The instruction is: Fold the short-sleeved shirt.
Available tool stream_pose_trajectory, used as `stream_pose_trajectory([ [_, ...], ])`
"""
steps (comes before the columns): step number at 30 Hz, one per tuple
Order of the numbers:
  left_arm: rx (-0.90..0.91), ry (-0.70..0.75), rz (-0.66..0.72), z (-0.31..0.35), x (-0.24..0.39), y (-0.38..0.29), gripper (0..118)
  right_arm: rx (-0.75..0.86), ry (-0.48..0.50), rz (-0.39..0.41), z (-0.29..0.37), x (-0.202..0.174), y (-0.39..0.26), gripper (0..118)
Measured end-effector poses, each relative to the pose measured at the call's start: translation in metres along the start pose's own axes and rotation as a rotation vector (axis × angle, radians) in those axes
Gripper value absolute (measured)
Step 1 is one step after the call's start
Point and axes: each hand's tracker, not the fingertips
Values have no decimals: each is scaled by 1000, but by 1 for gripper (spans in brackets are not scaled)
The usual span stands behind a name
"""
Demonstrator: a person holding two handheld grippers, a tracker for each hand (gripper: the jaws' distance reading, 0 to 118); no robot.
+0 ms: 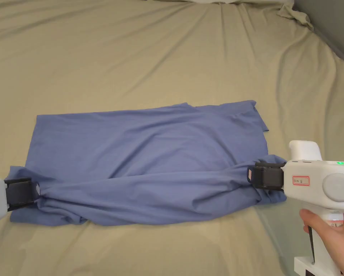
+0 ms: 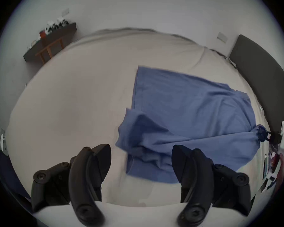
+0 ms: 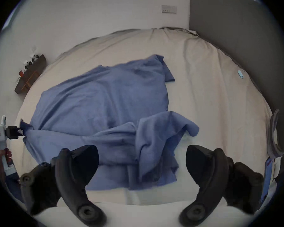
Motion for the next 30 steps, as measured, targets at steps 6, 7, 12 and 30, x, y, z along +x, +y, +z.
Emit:
stream_pose_trajectory([
  [6,258,-61,-115,97,15,-44,35,153,20,68,82,-16,-33,97],
  [7,249,-57,-119,108,18,-51,0,165,22,83,92,-20,-40,62],
  [12,236,-15,-122,131,25,-83,0,208,-8,112,116,-39,-74,3],
  [30,41,-118,-26,0,-15,-57,94,183,29,93,108,-42,-76,3],
])
